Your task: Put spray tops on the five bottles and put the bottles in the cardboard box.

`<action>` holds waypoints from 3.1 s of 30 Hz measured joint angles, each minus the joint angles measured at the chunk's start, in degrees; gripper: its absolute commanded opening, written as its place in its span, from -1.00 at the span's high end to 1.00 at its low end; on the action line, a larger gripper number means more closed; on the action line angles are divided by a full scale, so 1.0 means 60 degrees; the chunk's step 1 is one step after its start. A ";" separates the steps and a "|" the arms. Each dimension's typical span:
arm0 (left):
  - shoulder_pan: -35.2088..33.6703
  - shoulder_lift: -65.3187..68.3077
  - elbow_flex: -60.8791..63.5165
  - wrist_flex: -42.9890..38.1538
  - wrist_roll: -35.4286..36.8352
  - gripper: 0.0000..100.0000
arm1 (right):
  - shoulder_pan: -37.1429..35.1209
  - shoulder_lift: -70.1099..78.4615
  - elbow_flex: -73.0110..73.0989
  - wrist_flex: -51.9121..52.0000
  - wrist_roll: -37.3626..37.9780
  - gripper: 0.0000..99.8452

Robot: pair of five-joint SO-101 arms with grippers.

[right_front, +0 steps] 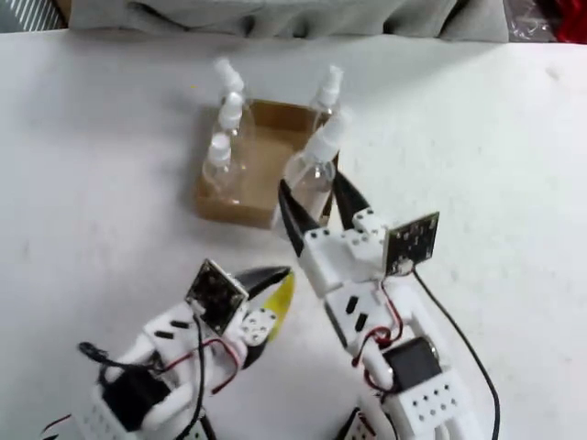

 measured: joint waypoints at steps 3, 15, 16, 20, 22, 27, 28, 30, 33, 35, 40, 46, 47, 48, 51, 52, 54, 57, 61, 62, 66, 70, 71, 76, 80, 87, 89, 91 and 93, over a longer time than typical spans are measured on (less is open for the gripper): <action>-0.0337 0.0000 -0.0762 0.1714 -0.0454 0.96 | 0.0278 0.0996 0.0000 -0.0791 0.0000 0.97; -0.6901 -0.0059 -0.0161 0.1685 -0.2007 0.95 | 0.0747 0.4454 0.0000 -0.3780 0.0000 0.97; -0.7282 -0.0044 0.0190 0.1377 -0.2022 0.95 | 0.0806 0.4718 0.0000 -0.3985 0.0000 0.97; -0.8073 -0.0015 0.1773 -0.0147 -0.2066 0.95 | 0.1099 0.5846 0.0000 -0.4864 0.0000 0.97; -0.8278 0.0000 0.2007 -0.0747 -0.2066 0.95 | 0.1172 0.6374 -0.0161 -0.5216 0.0000 0.97; -0.8557 0.0000 0.2051 -0.1055 -0.2066 0.96 | 0.1172 0.7707 -0.0630 -0.6037 0.0586 0.97; -0.8557 0.0000 0.2051 -0.1070 -0.2066 0.95 | 0.1172 0.7941 -0.0689 -0.6300 0.0659 0.97; -0.8557 0.0000 0.2051 -0.1070 -0.2081 0.95 | 0.1187 0.8410 -0.0747 -0.6828 0.0762 0.97; -0.8557 0.0000 0.2051 -0.1070 -0.2095 0.96 | 0.1187 0.8982 -0.0777 -0.7429 0.0821 0.97; -0.8557 0.0000 0.2051 -0.1070 -0.2095 0.96 | 0.1187 0.9333 -0.0777 -0.7868 0.0835 0.97; -0.8557 0.0000 0.2051 -0.1070 -0.2095 0.96 | 0.1187 1.0110 -0.0791 -0.8777 0.0850 0.97; -0.8557 0.0000 0.2051 -0.1070 -0.2095 0.96 | 0.1187 1.1018 -0.0791 -0.9553 0.0850 0.97; -0.8557 0.0000 0.2051 -0.1070 -0.2095 0.96 | 0.1187 1.1150 -0.0791 -0.9670 0.0850 0.97; -0.8557 0.0000 0.2051 -0.1070 -0.2095 0.96 | 0.1187 1.1267 -0.0791 -0.9773 0.0850 0.97; -0.8557 0.0000 0.2051 -0.1070 -0.2095 0.96 | 0.1187 1.1619 -0.0791 -1.0154 0.0952 0.97; -0.8557 0.0000 0.2051 -0.1070 -0.2095 0.96 | 0.1187 1.1736 -0.0791 -1.0315 0.1128 0.97; -0.8557 0.0000 0.2051 -0.1070 -0.2095 0.96 | 0.1187 1.2015 -0.0791 -1.0637 0.1436 0.97; -0.8557 0.0000 0.2051 -0.1070 -0.2095 0.96 | 0.1187 1.2366 -0.0791 -1.0916 0.1626 0.97; -0.8557 0.0000 0.2051 -0.1070 -0.2095 0.96 | 0.1187 1.2894 -0.1011 -1.1136 0.1700 0.97; -0.8557 0.0000 0.2051 -0.1070 -0.2095 0.96 | 0.1187 1.3011 -0.1099 -1.1136 0.1729 0.97; -0.8557 0.0000 0.2051 -0.1070 -0.2095 0.96 | 0.1201 1.3451 -0.1319 -1.1150 0.1729 0.97; -0.8557 0.0000 0.2051 -0.1070 -0.2095 0.96 | 0.1201 1.3670 -0.1319 -1.1531 0.1729 0.97; -0.8557 0.0000 0.2051 -0.1070 -0.2095 0.96 | 0.1216 1.3744 -0.1319 -1.1751 0.1729 0.97; -0.8557 0.0000 0.2051 -0.1070 -0.2095 0.96 | 0.1216 1.4608 -0.1348 -1.2938 0.1729 0.97; -0.8557 0.0000 0.2051 -0.1070 -0.2095 0.96 | 0.1216 1.5560 -0.1685 -1.3846 0.1729 0.97; -0.8557 0.0000 0.2051 -0.1070 -0.2095 0.96 | 0.1216 1.6454 -0.1919 -1.4769 0.1729 0.97; -0.8557 0.0000 0.2051 -0.1070 -0.2095 0.96 | 0.1216 1.6513 -0.1919 -1.4799 0.1729 0.97; -0.8557 0.0000 0.2051 -0.1070 -0.2095 0.96 | 0.1216 1.6513 -0.1919 -1.4799 0.1729 0.97; -0.8557 0.0000 0.2051 -0.1070 -0.2095 0.96 | 0.1216 1.6513 -0.1919 -1.4799 0.1729 0.97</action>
